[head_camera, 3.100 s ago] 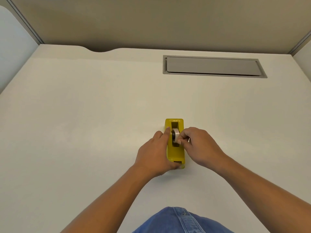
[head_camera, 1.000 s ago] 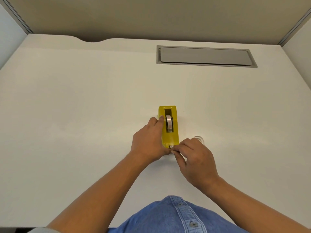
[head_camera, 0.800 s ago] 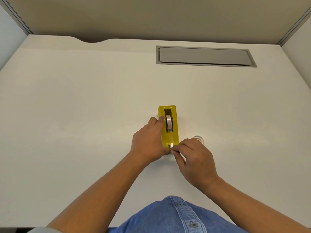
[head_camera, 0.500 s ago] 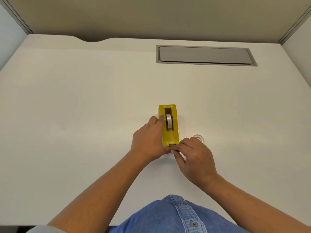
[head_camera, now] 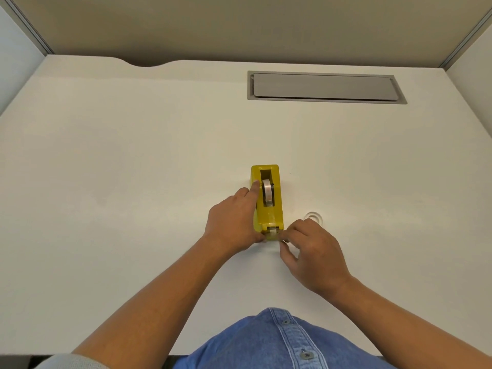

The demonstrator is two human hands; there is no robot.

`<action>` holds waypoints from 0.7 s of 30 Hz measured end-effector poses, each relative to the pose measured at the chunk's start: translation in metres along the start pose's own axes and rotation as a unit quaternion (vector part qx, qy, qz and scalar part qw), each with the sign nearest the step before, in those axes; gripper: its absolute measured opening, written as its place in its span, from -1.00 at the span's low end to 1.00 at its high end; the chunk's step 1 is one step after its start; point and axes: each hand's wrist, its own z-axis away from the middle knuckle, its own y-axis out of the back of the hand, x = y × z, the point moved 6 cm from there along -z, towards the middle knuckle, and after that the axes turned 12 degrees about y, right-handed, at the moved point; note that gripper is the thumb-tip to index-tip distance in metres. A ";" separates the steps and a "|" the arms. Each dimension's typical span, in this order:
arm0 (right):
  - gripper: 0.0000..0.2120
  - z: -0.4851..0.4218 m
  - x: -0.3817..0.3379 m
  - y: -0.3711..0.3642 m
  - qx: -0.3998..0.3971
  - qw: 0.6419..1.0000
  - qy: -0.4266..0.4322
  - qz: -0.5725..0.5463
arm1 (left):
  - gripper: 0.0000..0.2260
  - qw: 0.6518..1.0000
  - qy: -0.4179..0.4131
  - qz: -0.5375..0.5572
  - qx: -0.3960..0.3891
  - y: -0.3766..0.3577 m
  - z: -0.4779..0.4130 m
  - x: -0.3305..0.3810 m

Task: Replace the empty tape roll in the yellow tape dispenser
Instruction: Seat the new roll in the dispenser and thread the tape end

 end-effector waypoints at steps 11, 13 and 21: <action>-0.81 -0.023 0.001 0.013 0.016 0.998 -0.029 -0.058 | 0.09 1.000 -0.001 0.000 -0.003 0.000 0.001 0.002; -0.81 -0.025 0.001 0.010 0.003 0.998 -0.025 -0.051 | 0.08 1.000 -0.004 0.002 -0.003 0.001 0.001 0.002; -0.81 -0.028 0.003 0.007 -0.008 1.000 0.015 -0.019 | 0.07 1.000 -0.006 0.014 -0.006 0.000 0.001 0.001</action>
